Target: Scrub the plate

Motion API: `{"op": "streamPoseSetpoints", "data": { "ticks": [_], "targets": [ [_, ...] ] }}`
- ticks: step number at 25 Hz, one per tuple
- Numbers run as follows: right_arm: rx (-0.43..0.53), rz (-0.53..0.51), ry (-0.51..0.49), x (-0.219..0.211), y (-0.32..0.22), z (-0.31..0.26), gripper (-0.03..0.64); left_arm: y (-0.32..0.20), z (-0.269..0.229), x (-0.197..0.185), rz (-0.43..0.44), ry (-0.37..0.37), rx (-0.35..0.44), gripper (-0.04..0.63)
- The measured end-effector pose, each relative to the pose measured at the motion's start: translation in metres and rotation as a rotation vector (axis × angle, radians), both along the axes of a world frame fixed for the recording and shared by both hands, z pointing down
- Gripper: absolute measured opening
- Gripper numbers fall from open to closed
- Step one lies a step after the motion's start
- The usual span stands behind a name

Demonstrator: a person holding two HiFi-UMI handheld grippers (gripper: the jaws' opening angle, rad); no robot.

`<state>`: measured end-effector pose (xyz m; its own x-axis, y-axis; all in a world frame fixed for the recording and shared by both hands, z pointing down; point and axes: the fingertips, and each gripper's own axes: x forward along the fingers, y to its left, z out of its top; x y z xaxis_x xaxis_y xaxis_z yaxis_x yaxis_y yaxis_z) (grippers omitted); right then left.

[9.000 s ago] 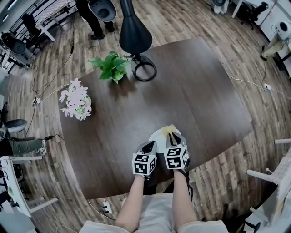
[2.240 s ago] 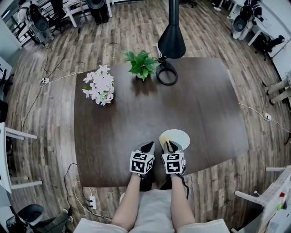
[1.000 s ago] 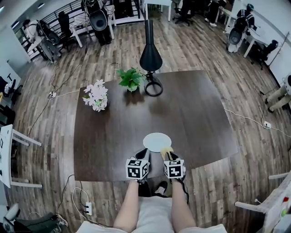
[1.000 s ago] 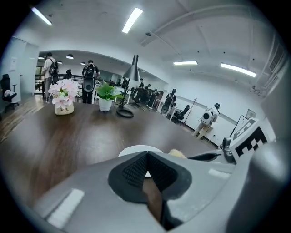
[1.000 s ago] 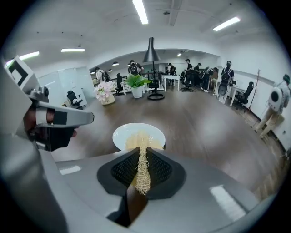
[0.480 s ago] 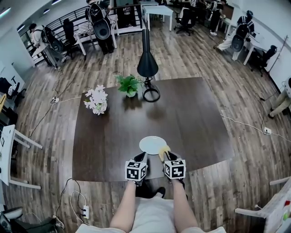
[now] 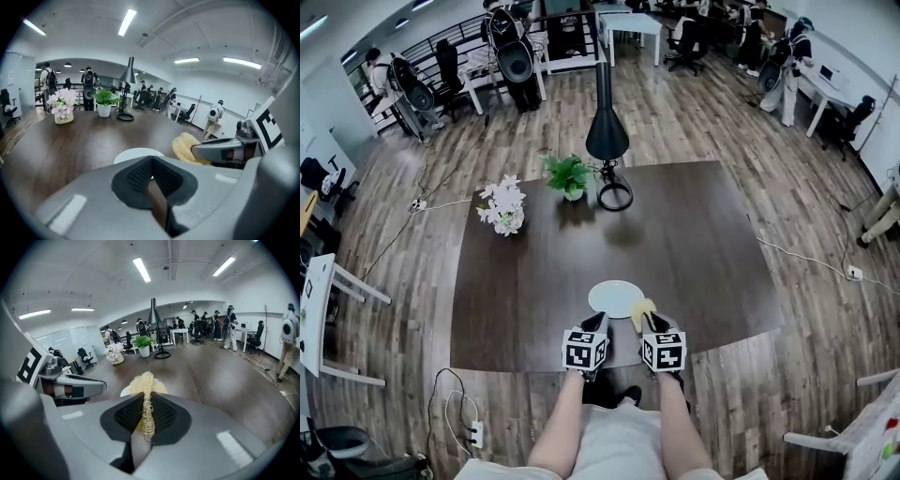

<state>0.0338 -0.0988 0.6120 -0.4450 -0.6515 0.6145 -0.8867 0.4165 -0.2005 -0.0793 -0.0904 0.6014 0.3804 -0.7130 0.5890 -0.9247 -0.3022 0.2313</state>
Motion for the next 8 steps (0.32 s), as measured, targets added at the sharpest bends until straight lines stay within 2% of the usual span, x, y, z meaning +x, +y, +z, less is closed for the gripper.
{"op": "streamPoseSetpoints", "data": {
  "ticks": [8],
  "targets": [
    [-0.005, -0.013, -0.018, -0.006, 0.0016, -0.0019, 0.061, 0.0052, -0.0047, -0.007, -0.022, -0.014, 0.011, 0.002]
  ]
}}
